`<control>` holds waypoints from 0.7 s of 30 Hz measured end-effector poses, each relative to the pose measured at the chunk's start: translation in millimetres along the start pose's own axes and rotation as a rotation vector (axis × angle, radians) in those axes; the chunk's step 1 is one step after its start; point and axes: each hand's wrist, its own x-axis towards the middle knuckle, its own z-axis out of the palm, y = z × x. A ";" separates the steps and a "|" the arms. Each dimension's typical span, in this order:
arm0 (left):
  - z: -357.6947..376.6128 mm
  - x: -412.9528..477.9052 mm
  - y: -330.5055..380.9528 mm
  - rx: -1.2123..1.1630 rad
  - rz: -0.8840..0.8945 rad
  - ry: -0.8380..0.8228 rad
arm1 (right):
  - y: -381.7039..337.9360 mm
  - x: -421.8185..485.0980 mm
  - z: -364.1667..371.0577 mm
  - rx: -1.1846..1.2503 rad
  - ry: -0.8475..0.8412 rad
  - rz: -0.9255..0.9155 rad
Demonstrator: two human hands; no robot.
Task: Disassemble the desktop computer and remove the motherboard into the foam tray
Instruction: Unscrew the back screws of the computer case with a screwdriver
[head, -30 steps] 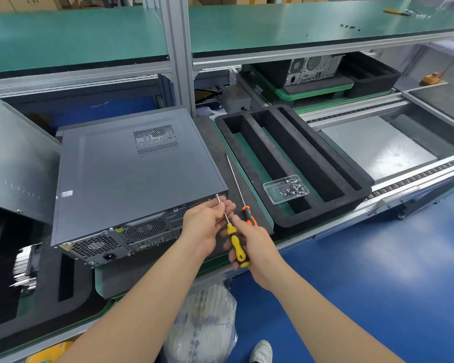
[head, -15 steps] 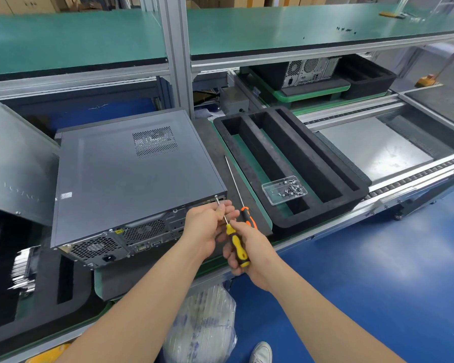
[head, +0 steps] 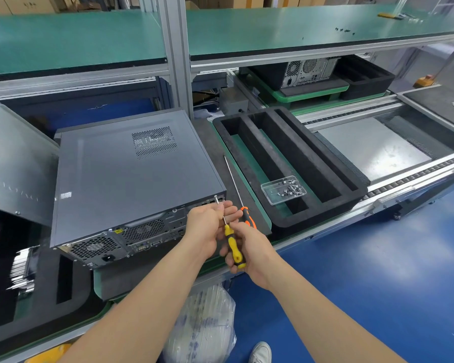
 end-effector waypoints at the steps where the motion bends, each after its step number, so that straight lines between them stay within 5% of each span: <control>1: -0.3 -0.2 0.0 0.011 -0.002 -0.017 | 0.6 0.8 -1.5 -0.022 -0.007 -0.002; 13: -3.1 0.4 1.7 -0.004 0.030 0.047 | 9.2 6.5 -4.6 -0.171 0.205 -0.273; 18: 1.8 -2.2 3.6 -0.004 0.025 0.023 | -0.6 3.9 -0.7 -0.046 0.017 -0.072; 21: -1.1 -3.9 4.4 -0.056 0.005 -0.014 | 0.8 4.6 -5.5 -0.095 -0.008 -0.138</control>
